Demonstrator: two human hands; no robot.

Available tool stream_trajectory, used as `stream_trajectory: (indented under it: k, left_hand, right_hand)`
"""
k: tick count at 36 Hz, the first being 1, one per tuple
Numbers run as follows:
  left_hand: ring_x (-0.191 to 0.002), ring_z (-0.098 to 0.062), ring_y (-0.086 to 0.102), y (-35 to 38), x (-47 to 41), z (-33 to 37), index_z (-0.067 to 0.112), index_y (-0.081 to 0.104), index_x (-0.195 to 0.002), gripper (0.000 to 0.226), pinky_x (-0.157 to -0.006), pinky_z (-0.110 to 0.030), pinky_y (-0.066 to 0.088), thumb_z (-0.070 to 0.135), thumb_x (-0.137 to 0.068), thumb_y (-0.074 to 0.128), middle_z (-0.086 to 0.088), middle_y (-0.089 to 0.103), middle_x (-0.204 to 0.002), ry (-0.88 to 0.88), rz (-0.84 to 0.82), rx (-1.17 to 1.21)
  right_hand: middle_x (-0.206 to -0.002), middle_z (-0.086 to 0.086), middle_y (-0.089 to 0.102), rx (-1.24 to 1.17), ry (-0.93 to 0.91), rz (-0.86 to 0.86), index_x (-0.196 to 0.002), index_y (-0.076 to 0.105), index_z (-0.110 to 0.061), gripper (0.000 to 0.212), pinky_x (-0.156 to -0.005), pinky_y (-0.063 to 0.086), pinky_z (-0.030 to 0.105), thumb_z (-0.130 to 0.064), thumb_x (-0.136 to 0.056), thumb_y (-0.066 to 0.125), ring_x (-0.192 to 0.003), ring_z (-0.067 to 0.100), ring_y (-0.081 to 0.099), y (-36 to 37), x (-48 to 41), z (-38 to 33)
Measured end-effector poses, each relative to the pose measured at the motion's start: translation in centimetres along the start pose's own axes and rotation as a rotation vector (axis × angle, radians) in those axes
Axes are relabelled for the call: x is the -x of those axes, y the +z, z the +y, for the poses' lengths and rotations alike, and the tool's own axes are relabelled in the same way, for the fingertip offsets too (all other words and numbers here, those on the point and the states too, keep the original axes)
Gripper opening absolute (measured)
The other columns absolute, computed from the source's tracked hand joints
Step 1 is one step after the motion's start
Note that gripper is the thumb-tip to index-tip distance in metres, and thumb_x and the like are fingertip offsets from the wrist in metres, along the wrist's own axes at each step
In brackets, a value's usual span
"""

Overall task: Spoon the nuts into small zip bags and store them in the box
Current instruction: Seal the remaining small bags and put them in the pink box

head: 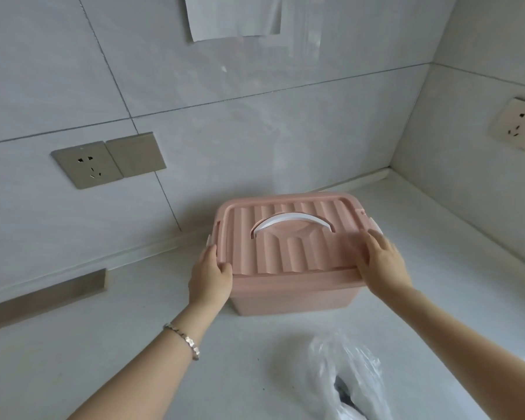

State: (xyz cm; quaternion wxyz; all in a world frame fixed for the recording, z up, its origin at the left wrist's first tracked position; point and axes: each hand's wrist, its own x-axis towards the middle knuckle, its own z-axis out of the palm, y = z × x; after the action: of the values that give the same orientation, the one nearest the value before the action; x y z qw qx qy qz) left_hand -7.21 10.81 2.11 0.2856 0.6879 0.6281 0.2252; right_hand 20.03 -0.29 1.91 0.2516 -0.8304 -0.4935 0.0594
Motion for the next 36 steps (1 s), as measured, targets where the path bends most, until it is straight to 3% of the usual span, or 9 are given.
stream_trajectory:
  k: [6,13,15,18,23,27,30,34,36]
  left_hand:
    - [-0.126,-0.029,0.045,-0.1,-1.7,0.6,0.013,0.04,-0.138,0.044,-0.097,-0.035,0.038,0.016,-0.094,0.035,-0.004,0.038,-0.147,0.008,-0.015,-0.092]
    - [-0.084,-0.024,0.055,0.4,-1.8,0.0,0.024,0.042,-0.132,0.039,-0.074,-0.031,0.041,0.023,-0.093,0.041,-0.002,0.06,-0.104,-0.114,-0.026,0.145]
    - [-0.07,-0.017,0.05,0.7,-1.5,0.1,0.024,0.042,-0.131,0.038,-0.066,-0.028,0.036,0.02,-0.094,0.041,0.01,0.053,-0.08,-0.147,0.005,0.263]
    - [-0.068,-0.012,0.051,0.8,-0.9,0.4,0.023,0.039,-0.133,0.043,-0.063,-0.027,0.037,0.019,-0.092,0.048,0.012,0.052,-0.08,-0.193,0.105,0.389]
    - [-0.106,-0.027,0.058,1.1,-0.3,0.3,0.01,0.042,-0.136,0.053,-0.086,-0.025,0.037,0.016,-0.086,0.06,-0.01,0.059,-0.124,-0.174,0.27,0.394]
    - [-0.081,-0.036,0.058,1.1,0.0,0.6,-0.003,0.061,-0.104,0.023,-0.067,-0.025,0.034,0.011,-0.085,0.06,-0.014,0.066,-0.077,-0.112,0.348,0.261]
    - [-0.08,-0.036,0.059,0.8,0.0,0.7,-0.001,0.063,-0.106,0.024,-0.067,-0.026,0.034,0.01,-0.086,0.058,-0.018,0.066,-0.079,-0.064,0.355,0.172]
    - [-0.06,-0.037,0.046,1.1,-0.3,0.3,0.005,0.061,-0.077,0.018,-0.057,-0.031,0.036,0.016,-0.085,0.049,-0.021,0.058,-0.064,0.054,0.387,0.047]
    - [-0.058,-0.035,0.042,1.4,-0.5,0.2,0.005,0.062,-0.078,0.015,-0.056,-0.031,0.038,0.012,-0.085,0.051,-0.022,0.064,-0.071,0.057,0.408,0.011]
  right_hand:
    - [-0.155,-0.006,0.018,-0.033,0.056,-0.1,-0.145,0.025,-0.018,0.048,-0.108,0.023,0.028,-0.016,-0.098,0.031,-0.142,0.015,0.016,0.1,-2.7,0.0]
    - [-0.141,0.011,0.039,-0.149,0.219,0.035,-0.133,0.046,-0.011,0.04,-0.105,0.031,0.037,-0.013,-0.094,0.039,-0.128,0.031,0.037,0.8,-3.7,0.5]
    - [-0.141,0.016,0.036,-0.201,0.404,0.069,-0.136,0.039,-0.009,0.047,-0.107,0.026,0.041,-0.027,-0.093,0.044,-0.13,0.034,0.03,1.1,-3.6,0.7]
    - [-0.121,0.02,0.048,-0.356,0.694,-0.001,-0.127,0.038,0.0,0.06,-0.091,0.039,0.042,-0.044,-0.088,0.05,-0.116,0.037,0.044,0.9,-3.6,0.8]
    - [-0.061,0.005,0.047,-0.341,0.528,0.16,-0.068,0.045,-0.007,0.033,-0.051,0.031,0.031,-0.033,-0.087,0.053,-0.065,0.03,0.045,1.2,-2.9,0.8]
    - [-0.056,0.007,0.046,-0.317,0.469,0.245,-0.064,0.047,-0.007,0.029,-0.05,0.03,0.032,-0.025,-0.086,0.053,-0.06,0.03,0.041,1.0,-2.5,0.5]
    - [-0.059,0.01,0.05,-0.264,0.423,0.256,-0.068,0.053,-0.005,0.027,-0.054,0.033,0.032,-0.023,-0.088,0.051,-0.065,0.034,0.045,1.0,-2.5,0.4]
    - [-0.064,0.013,0.049,-0.158,0.309,0.259,-0.063,0.049,-0.011,0.026,-0.052,0.025,0.031,-0.015,-0.088,0.049,-0.066,0.033,0.042,1.3,-2.5,0.7]
    - [-0.071,0.015,0.056,-0.178,0.323,0.256,-0.072,0.062,-0.014,0.021,-0.055,0.029,0.03,-0.017,-0.089,0.049,-0.071,0.034,0.045,1.3,-2.4,0.6]
